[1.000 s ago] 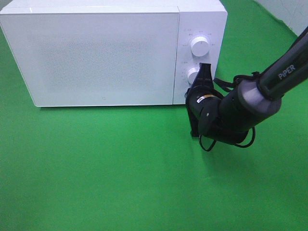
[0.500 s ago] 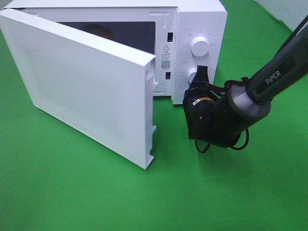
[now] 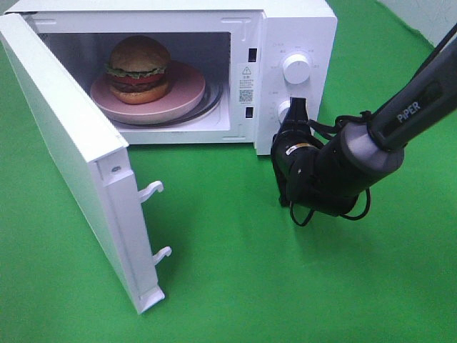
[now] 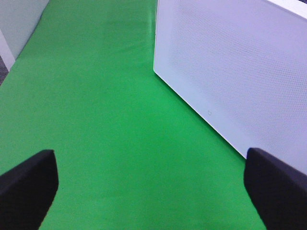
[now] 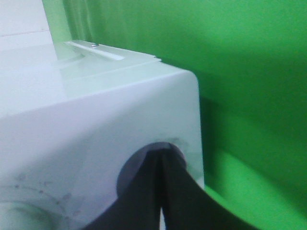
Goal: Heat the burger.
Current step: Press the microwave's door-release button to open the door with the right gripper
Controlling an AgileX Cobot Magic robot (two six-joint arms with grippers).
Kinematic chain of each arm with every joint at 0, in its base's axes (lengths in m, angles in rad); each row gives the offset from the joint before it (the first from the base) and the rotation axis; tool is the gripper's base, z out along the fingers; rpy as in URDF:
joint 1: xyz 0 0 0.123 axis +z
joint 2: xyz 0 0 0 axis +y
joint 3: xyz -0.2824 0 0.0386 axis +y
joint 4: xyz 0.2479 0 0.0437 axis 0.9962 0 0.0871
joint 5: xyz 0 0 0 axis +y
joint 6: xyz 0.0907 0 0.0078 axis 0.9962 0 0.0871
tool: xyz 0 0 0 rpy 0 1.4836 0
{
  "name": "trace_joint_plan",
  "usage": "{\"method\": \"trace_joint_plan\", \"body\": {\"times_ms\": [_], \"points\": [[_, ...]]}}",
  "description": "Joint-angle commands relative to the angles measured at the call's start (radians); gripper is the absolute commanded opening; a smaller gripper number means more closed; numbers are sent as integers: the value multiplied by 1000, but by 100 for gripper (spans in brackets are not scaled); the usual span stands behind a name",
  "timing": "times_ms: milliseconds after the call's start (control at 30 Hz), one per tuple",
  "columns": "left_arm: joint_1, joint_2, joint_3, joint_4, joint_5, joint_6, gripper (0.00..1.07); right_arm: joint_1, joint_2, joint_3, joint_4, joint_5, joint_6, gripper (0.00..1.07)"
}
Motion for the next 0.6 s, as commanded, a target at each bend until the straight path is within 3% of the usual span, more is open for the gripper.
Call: {"method": "trace_joint_plan", "body": {"times_ms": [33, 300, 600], "points": [[5, -11, 3, -2, -3, -2, 98, -34, -50, -4, -92, -71, -1, 0], [5, -11, 3, -2, -3, -2, 98, -34, -106, 52, -117, 81, -18, 0], [5, -11, 3, -2, -3, -2, 98, -34, -155, 65, -225, 401, -82, 0]]}}
